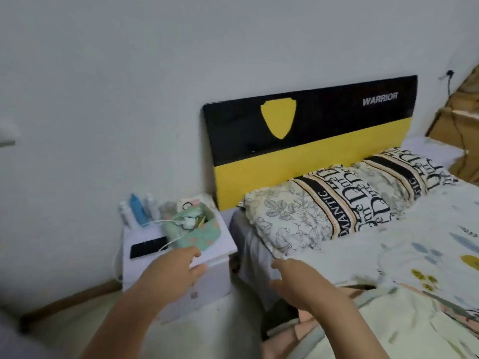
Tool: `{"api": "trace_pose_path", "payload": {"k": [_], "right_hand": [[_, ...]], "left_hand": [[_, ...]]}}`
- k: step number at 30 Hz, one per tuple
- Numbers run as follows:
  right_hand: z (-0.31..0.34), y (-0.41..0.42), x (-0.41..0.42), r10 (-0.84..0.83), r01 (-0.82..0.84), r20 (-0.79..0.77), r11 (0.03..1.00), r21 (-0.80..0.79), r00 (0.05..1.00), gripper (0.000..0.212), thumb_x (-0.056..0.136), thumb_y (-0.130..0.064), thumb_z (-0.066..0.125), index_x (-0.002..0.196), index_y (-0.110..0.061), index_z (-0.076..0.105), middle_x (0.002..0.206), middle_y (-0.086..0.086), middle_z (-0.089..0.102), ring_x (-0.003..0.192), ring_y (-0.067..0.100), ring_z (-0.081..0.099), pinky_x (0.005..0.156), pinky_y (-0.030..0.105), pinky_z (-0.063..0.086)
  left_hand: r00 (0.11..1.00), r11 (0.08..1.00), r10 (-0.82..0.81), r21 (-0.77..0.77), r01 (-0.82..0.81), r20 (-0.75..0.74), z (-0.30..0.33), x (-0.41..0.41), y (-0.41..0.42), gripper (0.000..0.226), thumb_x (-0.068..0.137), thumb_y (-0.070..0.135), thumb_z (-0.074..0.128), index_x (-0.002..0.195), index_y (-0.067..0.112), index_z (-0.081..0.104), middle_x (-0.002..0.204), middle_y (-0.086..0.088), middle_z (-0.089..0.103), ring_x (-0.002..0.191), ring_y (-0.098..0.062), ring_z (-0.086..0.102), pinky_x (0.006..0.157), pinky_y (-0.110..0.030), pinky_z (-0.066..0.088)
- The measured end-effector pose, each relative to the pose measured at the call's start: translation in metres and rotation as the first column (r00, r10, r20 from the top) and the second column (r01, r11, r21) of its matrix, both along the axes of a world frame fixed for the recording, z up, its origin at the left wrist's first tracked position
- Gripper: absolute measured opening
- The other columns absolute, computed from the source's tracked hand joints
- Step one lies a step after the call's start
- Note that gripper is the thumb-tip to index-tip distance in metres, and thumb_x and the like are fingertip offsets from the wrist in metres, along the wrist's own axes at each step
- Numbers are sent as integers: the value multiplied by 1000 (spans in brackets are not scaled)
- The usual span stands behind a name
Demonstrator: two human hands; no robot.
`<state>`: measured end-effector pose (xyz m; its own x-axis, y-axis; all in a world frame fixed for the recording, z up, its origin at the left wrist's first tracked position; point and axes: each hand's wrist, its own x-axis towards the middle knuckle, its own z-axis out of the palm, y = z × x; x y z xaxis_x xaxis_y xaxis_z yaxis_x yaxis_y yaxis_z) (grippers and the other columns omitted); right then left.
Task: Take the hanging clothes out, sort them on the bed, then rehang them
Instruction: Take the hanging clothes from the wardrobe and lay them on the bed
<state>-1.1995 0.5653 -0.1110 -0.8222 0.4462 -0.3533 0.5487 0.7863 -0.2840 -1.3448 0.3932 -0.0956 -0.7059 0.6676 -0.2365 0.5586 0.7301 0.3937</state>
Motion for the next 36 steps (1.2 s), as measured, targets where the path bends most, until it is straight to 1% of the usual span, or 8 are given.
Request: {"api": "trace_pose_path", "payload": {"k": [4, 8, 10, 12, 16, 23, 29, 36], "right_hand": [[9, -42, -61, 206, -206, -6, 978, 43, 978, 30, 92, -30, 45, 117, -15, 51, 125, 9, 55, 113, 27, 51, 76, 31, 37], [27, -86, -121, 420, -419, -32, 907, 46, 907, 43, 96, -33, 44, 135, -18, 41, 136, 7, 45, 125, 26, 43, 96, 35, 40], [37, -107, -148, 522, -519, -48, 853, 55, 852, 44, 96, -33, 44, 137, -18, 40, 139, 7, 45, 126, 25, 42, 101, 34, 39], [45, -130, -172, 612, -608, -59, 790, 82, 788, 42, 95, -31, 44, 135, -17, 43, 137, 8, 48, 124, 25, 46, 99, 34, 40], [68, -183, -213, 784, -770, -82, 620, 154, 615, 35, 96, -28, 43, 128, -15, 48, 128, 6, 55, 116, 24, 52, 96, 32, 44], [72, -292, -238, 936, -941, -163, 327, 86, 311, 41, 97, -32, 42, 136, -21, 42, 139, 2, 46, 128, 19, 43, 102, 26, 35], [81, -390, -240, 966, -985, -218, 158, 70, 139, 41, 97, -31, 44, 137, -24, 42, 139, -1, 45, 126, 17, 44, 104, 26, 34], [112, -512, -242, 941, -989, -333, 101, 109, 59, 36, 99, -27, 40, 135, -23, 42, 139, -2, 46, 127, 14, 41, 101, 19, 30]], "left_hand": [[971, 971, 237, -27, -236, 15, 11, -29, -85, 38, 93, 40, 47, 128, 23, 48, 130, 2, 54, 115, -15, 52, 94, -23, 37], [909, 908, 417, -48, -417, -7, 22, -42, -144, 6, 92, 38, 49, 90, 33, 52, 99, 8, 62, 92, -13, 54, 70, -21, 39], [871, 870, 492, -33, -492, -5, 31, -42, -167, 13, 91, 37, 48, 79, 35, 46, 89, 13, 58, 86, -10, 53, 64, -18, 39], [825, 825, 565, -36, -564, -6, 39, -40, -192, 6, 94, 36, 46, 96, 38, 50, 109, 10, 59, 97, -10, 54, 77, -21, 41], [668, 668, 744, -14, -744, -35, 45, -31, -246, 40, 96, 38, 43, 133, 22, 43, 133, 2, 49, 116, -14, 51, 90, -20, 40], [378, 379, 923, 10, -925, -68, 55, 21, -334, 29, 92, 40, 49, 115, 23, 55, 118, 3, 60, 106, -14, 56, 90, -26, 45], [237, 246, 965, 66, -967, -115, 67, 48, -419, 28, 93, 39, 48, 116, 25, 55, 114, 6, 61, 103, -9, 55, 79, -22, 43], [146, 163, 985, 192, -968, -96, 93, 56, -524, 32, 95, 34, 47, 125, 22, 50, 125, 4, 57, 105, -6, 53, 90, -19, 43]]}}
